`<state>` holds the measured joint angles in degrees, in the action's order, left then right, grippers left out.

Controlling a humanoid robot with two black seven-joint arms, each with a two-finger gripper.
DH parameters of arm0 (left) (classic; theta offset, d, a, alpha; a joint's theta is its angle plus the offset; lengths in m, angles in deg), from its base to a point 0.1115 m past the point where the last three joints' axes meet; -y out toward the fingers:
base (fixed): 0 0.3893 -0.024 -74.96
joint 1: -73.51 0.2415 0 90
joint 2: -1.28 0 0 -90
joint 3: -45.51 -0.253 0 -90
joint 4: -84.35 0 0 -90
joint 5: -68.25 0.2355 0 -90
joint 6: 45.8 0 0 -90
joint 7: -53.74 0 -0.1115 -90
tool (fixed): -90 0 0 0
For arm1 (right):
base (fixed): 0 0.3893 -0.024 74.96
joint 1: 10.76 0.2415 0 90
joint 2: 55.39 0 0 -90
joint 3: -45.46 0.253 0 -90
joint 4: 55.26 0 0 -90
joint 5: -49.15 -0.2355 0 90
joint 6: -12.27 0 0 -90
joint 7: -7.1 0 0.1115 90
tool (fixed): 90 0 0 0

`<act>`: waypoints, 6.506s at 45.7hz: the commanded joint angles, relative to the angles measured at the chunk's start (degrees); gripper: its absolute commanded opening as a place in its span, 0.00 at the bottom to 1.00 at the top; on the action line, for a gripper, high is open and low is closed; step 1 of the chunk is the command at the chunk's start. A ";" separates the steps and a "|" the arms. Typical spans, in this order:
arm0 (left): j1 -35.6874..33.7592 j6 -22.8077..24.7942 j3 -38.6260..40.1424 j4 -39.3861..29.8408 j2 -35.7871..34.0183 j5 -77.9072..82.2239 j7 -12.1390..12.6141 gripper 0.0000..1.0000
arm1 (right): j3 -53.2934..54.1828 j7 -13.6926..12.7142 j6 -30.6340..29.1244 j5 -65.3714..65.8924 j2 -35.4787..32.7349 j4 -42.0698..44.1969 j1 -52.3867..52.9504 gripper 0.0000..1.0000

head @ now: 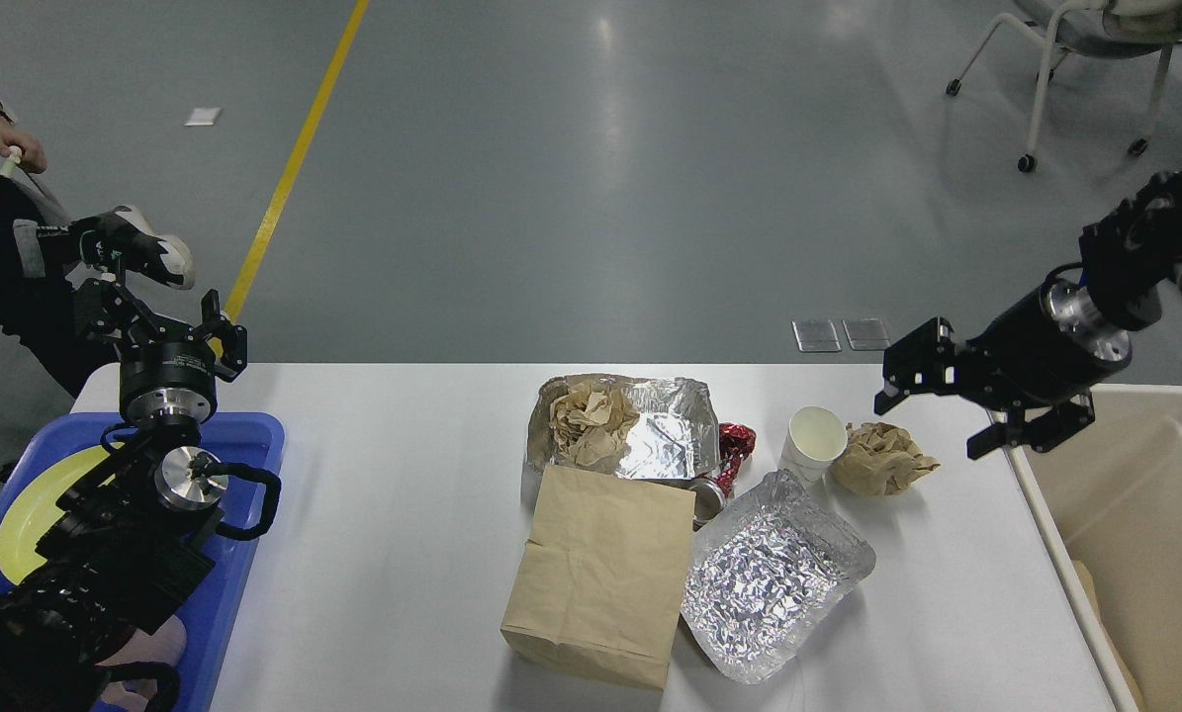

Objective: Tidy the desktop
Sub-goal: 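Reach the right gripper down to the crumpled foil sheet, then grasp the crumpled foil, lift it and drop it into the bin, then move the right gripper to the remaining white paper cup and grasp it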

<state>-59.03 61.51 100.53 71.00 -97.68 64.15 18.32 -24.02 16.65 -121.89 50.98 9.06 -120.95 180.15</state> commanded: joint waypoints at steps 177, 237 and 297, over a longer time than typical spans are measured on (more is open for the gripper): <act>0.00 0.00 0.00 0.00 0.00 0.05 0.00 0.97 | 29.67 -0.05 45.74 -12.64 -18.04 42.92 -60.66 0.50; 0.00 0.00 0.00 0.00 0.00 0.05 0.00 0.97 | 4.71 -9.46 17.44 -13.52 15.45 21.23 -1.35 1.00; 0.00 0.00 0.00 0.00 0.00 0.05 0.00 0.97 | 16.13 -9.46 12.78 -13.61 12.46 35.98 -31.30 1.00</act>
<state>-59.03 61.51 100.53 71.00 -97.68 64.18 18.32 -8.42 7.18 -109.66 37.37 21.25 -86.18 151.02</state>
